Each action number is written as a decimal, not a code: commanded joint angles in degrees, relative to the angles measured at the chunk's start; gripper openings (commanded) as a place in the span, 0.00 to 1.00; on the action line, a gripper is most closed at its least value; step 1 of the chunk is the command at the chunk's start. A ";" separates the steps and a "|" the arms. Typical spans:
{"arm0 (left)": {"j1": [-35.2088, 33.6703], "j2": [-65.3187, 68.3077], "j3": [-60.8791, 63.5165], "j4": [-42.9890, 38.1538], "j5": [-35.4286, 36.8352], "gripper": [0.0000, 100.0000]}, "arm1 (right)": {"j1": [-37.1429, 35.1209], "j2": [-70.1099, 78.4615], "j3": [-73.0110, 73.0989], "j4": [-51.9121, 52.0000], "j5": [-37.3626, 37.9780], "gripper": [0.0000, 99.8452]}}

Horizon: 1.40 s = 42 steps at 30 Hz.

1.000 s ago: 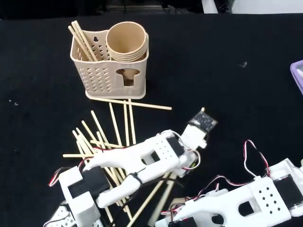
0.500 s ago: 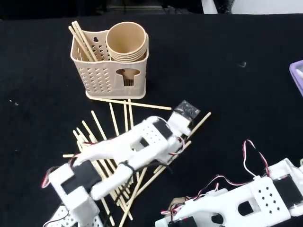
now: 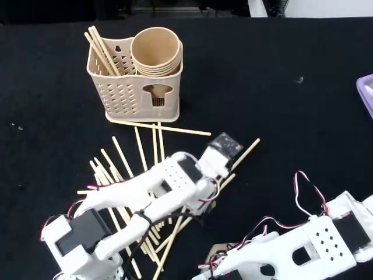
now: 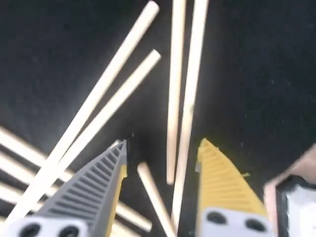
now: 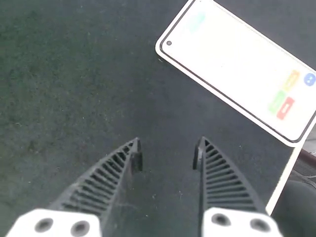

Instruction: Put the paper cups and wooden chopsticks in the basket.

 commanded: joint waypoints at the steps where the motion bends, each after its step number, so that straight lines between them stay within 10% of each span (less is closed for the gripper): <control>1: 1.36 -2.46 6.99 -15.38 0.00 0.24 | -0.97 -1.01 -0.40 0.35 0.00 0.18; 42: 3.12 1.41 4.97 -13.45 0.00 0.11 | -0.97 -1.19 -0.48 0.35 -0.09 0.18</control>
